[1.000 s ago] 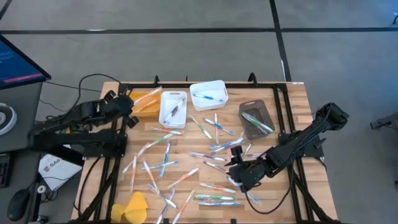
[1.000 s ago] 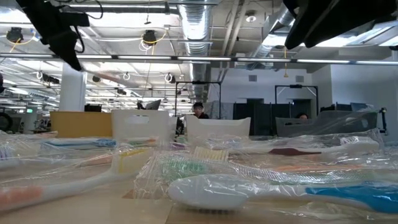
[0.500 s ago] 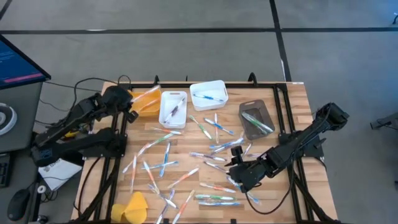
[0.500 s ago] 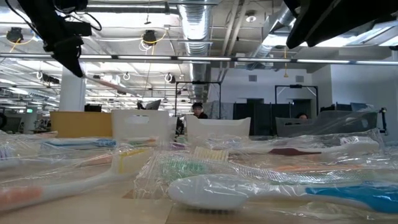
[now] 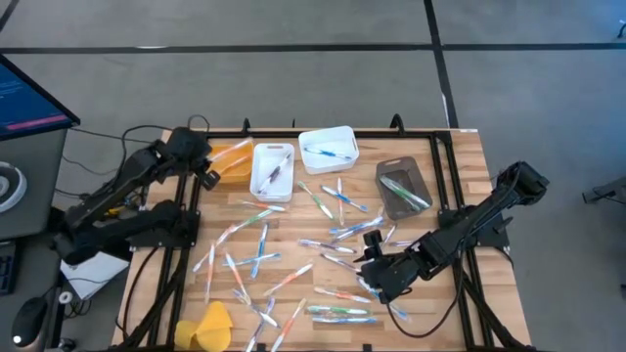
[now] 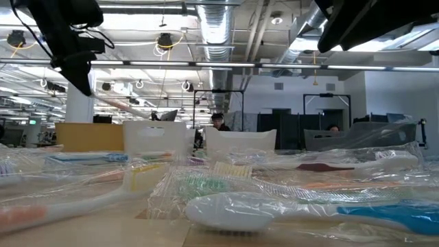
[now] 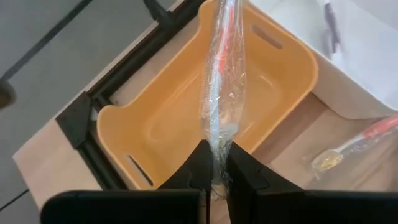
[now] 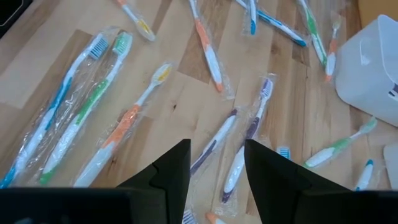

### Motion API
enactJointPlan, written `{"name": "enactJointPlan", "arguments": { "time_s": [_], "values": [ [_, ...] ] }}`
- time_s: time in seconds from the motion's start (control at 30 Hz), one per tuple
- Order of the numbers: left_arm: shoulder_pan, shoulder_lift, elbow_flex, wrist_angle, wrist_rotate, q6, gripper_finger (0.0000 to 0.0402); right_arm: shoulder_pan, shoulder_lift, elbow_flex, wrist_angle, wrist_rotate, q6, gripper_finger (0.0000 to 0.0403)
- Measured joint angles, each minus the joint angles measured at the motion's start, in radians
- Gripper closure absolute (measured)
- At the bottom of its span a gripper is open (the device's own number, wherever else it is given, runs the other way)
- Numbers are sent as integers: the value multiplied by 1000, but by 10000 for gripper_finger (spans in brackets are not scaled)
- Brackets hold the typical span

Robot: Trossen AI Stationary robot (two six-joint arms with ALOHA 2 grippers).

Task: Pick & Place Toothbrushes
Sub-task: Put the orange toothbrush into the yellow bin

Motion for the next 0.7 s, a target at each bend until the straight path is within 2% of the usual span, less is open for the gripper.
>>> {"name": "enactJointPlan", "arguments": {
  "time_s": [0.2, 0.43, 0.7],
  "values": [
    [60, 26, 0, -1, 65, 26, 389, 0, 0, 0, 0, 0, 0, 258],
    [107, 83, 0, -4, 65, 27, 389, 2, 0, 0, 0, 0, 25, 258],
    [109, 112, 0, -5, 72, 34, 389, 2, 0, 0, 0, 0, 26, 258]
  ]
}}
